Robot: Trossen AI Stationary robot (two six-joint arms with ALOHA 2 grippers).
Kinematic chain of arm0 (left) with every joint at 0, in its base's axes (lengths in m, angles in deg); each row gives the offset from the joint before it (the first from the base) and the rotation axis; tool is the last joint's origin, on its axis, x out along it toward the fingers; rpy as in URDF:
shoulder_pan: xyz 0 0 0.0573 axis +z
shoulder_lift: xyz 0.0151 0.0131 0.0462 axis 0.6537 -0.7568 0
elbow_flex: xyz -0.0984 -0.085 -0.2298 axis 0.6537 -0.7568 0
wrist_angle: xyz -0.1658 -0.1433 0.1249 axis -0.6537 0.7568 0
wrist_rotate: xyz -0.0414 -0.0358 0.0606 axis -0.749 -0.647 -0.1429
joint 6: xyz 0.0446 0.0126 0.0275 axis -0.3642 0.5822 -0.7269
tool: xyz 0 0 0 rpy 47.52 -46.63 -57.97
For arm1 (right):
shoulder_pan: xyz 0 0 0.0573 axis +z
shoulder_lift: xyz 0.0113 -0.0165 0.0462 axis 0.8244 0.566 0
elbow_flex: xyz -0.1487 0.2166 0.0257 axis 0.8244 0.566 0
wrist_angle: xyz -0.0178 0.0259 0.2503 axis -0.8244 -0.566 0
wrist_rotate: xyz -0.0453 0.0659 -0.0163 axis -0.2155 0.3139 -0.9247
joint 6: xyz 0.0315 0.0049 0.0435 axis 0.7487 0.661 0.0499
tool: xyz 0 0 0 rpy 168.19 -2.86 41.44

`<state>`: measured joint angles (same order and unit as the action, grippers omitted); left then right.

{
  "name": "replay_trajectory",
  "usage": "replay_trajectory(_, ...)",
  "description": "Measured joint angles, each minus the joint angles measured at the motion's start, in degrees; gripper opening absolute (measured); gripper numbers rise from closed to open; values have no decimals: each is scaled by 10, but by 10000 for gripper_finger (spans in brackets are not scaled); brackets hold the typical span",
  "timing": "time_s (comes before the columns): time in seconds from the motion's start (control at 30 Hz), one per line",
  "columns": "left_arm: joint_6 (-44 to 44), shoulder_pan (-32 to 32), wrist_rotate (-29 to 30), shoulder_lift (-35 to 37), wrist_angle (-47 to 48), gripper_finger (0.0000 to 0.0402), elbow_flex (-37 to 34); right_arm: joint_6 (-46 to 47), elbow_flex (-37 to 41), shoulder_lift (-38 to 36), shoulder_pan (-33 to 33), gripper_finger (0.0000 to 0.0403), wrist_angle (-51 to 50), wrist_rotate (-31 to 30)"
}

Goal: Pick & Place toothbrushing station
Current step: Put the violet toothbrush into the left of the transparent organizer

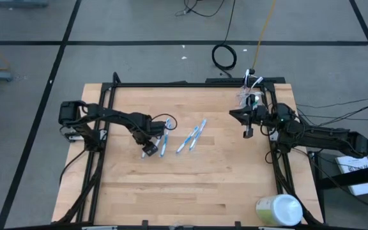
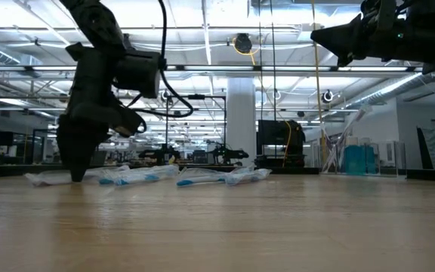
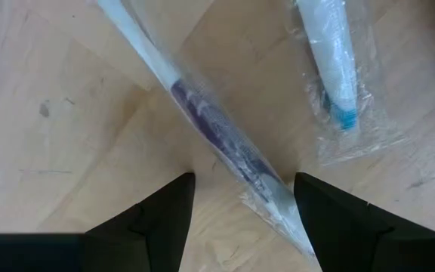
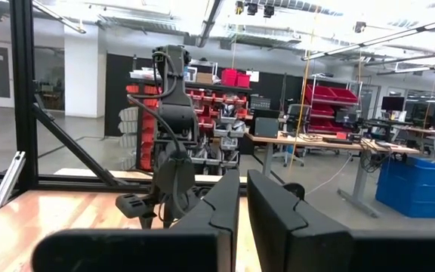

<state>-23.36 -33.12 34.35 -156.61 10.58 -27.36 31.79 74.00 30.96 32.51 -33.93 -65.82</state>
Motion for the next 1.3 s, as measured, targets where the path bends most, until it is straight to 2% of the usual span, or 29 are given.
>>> replay_trajectory(0.1, -17, 1, 36, 0, 14, 241, 0, 0, 0, 0, 0, 22, -2, 0)
replay_trajectory(0.53, -5, 16, 127, 1, 81, 241, -3, 0, 0, 0, 0, 20, -2, 0)
replay_trajectory(1.13, 0, 7, 84, 0, 42, 238, -5, 0, 0, 0, 0, 20, -2, 0)
replay_trajectory(1.3, 9, 6, 72, 0, 39, 196, -5, 0, 0, 0, 0, 20, -2, 0)
